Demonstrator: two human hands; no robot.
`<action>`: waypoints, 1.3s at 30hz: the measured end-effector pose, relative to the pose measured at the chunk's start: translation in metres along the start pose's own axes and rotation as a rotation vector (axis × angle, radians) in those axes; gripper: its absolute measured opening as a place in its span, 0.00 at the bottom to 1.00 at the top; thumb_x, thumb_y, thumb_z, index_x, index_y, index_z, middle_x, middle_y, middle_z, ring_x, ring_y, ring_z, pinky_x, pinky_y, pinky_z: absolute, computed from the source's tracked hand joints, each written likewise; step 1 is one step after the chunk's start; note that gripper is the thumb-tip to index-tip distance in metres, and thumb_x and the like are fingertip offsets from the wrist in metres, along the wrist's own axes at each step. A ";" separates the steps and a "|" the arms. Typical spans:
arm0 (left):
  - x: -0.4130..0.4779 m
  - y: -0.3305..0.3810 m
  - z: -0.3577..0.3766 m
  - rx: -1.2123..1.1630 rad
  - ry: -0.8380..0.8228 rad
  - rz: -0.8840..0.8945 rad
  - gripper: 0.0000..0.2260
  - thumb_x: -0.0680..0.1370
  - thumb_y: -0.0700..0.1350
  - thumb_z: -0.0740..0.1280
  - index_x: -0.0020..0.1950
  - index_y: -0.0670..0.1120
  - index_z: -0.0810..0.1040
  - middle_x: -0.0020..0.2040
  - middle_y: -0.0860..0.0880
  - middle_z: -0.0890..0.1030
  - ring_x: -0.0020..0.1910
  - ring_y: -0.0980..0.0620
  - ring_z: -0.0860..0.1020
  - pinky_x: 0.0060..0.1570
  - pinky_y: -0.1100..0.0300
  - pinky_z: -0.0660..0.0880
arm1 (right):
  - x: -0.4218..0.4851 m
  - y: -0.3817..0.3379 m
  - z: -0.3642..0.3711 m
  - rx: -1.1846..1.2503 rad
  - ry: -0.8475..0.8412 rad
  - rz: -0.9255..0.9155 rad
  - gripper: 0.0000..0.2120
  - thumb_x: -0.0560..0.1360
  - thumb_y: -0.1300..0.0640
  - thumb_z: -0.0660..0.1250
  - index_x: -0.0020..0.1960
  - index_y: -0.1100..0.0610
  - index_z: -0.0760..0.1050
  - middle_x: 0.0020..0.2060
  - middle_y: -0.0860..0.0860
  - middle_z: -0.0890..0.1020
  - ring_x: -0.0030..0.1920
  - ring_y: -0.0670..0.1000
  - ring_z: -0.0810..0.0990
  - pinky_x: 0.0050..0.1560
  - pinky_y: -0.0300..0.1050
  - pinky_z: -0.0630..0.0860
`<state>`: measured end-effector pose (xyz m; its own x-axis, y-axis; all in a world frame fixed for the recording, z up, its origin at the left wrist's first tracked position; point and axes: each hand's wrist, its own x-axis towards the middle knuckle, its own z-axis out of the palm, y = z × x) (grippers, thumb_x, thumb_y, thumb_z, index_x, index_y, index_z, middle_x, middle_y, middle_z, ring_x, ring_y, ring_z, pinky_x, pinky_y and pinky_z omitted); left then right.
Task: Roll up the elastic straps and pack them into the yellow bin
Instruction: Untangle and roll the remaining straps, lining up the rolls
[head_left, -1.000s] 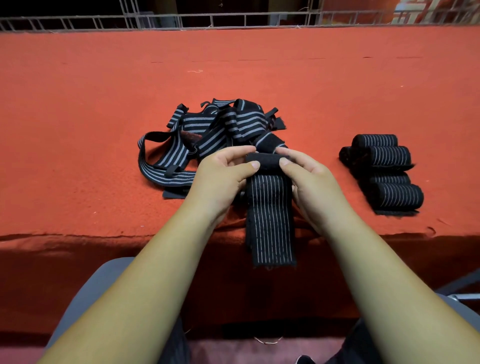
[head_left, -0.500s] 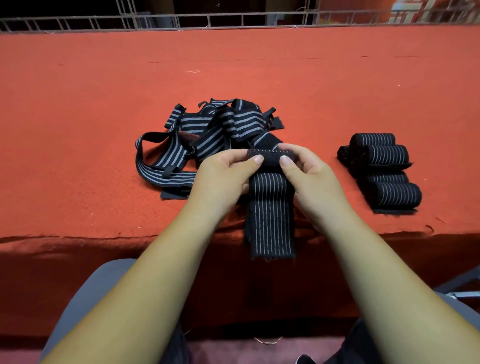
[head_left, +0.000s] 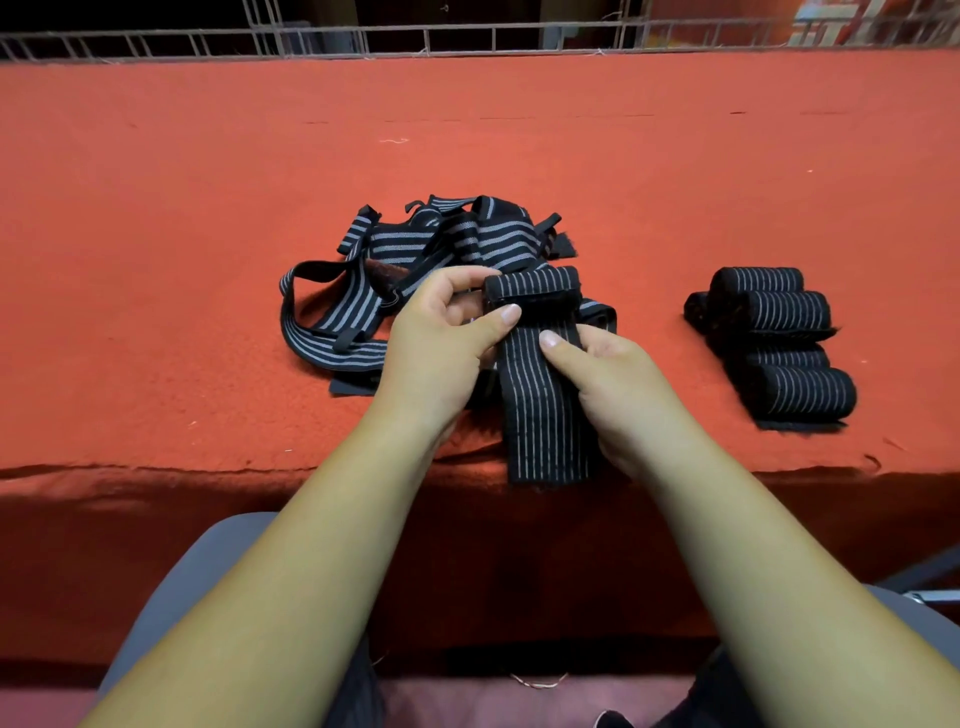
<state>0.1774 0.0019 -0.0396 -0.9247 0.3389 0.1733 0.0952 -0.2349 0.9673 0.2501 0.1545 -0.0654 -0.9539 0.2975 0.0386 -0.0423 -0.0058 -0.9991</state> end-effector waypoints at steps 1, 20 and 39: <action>0.000 0.000 -0.001 0.009 -0.004 0.010 0.15 0.81 0.33 0.73 0.62 0.50 0.81 0.54 0.46 0.89 0.52 0.49 0.87 0.49 0.51 0.83 | 0.000 0.000 -0.001 0.007 -0.010 0.000 0.10 0.87 0.57 0.65 0.62 0.59 0.83 0.56 0.58 0.89 0.61 0.64 0.87 0.71 0.67 0.78; -0.006 0.002 0.005 0.111 -0.091 0.055 0.22 0.77 0.28 0.74 0.68 0.46 0.85 0.57 0.47 0.89 0.53 0.55 0.87 0.54 0.62 0.82 | -0.002 -0.011 -0.005 0.040 0.135 -0.159 0.12 0.82 0.53 0.74 0.65 0.50 0.79 0.55 0.53 0.86 0.54 0.50 0.85 0.62 0.61 0.83; -0.001 -0.003 0.005 0.032 -0.107 0.008 0.16 0.79 0.30 0.73 0.60 0.48 0.84 0.56 0.45 0.88 0.56 0.48 0.86 0.58 0.52 0.82 | -0.003 -0.012 -0.003 -0.059 0.180 -0.098 0.16 0.88 0.43 0.62 0.69 0.50 0.77 0.61 0.48 0.87 0.61 0.48 0.86 0.69 0.58 0.80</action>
<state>0.1802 0.0066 -0.0420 -0.8794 0.4328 0.1982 0.1159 -0.2092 0.9710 0.2539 0.1565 -0.0541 -0.8776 0.4594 0.1370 -0.1097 0.0857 -0.9903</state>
